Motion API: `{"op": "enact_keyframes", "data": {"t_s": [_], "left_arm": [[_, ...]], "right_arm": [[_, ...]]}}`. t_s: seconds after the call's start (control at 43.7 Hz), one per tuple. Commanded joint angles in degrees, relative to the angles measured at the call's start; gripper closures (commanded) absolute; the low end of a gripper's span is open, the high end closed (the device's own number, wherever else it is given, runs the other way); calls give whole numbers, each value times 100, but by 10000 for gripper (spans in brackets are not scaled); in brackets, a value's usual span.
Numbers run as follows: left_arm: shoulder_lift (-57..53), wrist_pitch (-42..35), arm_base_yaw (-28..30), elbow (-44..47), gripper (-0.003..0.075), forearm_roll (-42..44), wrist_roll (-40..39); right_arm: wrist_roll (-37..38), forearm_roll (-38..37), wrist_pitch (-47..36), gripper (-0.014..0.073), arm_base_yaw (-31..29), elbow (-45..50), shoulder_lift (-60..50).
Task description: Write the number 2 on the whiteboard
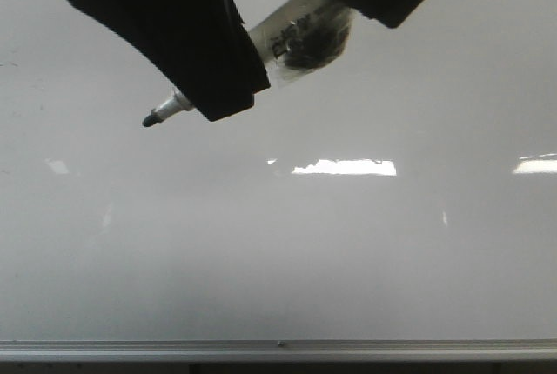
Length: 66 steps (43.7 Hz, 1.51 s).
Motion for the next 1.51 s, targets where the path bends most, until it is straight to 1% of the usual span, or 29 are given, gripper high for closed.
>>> {"op": "enact_keyframes", "data": {"t_s": [0.0, 0.023, 0.046, 0.115, 0.275, 0.412, 0.458, 0.55, 0.641, 0.71, 0.847, 0.893, 0.962, 1.076, 1.26, 1.397, 1.489], "left_arm": [[-173, -394, -37, -179, 298, -64, -60], [-173, -394, -37, -179, 244, -28, -60], [-186, -375, -37, -179, 211, 34, -60], [-289, -261, 40, -179, 148, 203, -82], [-785, -172, 497, -131, 146, -14, -171], [-1315, -149, 1021, 38, 146, -418, -181], [-1524, -149, 1226, 136, 146, -502, -276], [-1860, -149, 1594, 338, 146, -514, -608], [-2148, -149, 1879, 577, 146, -514, -870], [-2305, -160, 2075, 704, 146, -514, -1008], [-2463, -182, 2317, 807, 146, -514, -1132], [-2473, -210, 2345, 822, 146, -514, -1132], [-2473, -296, 2358, 835, 146, -514, -1132], [-2473, -397, 2358, 843, 147, -514, -1132], [-2473, -448, 2358, 843, 147, -514, -1132], [-2473, -461, 2358, 843, 150, -514, -1132], [-2473, -461, 2358, 843, 162, -514, -1132]], "right_arm": [[-56, 246, -40, 613, 11, -183, -111], [-56, 246, -40, 613, 11, -183, -111], [-56, 246, -40, 613, 11, -183, -111], [-14, 191, -33, 613, 6, -183, -123], [484, -355, 1, 613, -175, -189, -338], [1245, -1113, 147, 613, -549, -189, -634], [1687, -1406, 200, 613, -772, -189, -749], [2527, -1624, 319, 613, -1269, -189, -942], [3039, -1624, 415, 613, -1773, -154, -1200], [3231, -1618, 349, 613, -2057, -40, -1441], [3275, -1486, -261, 613, -2392, 540, -2026], [3275, -1416, -522, 622, -2421, 798, -2204], [3275, -1344, -984, 664, -2421, 1186, -2436], [3364, -1216, -1718, 662, -2421, 1685, -2678], [3460, -1129, -3166, 662, -2421, 2179, -2608], [3460, -1116, -3832, 662, -2421, 2168, -2321], [3439, -1116, -4137, 662, -2421, 2168, -2081]]}}
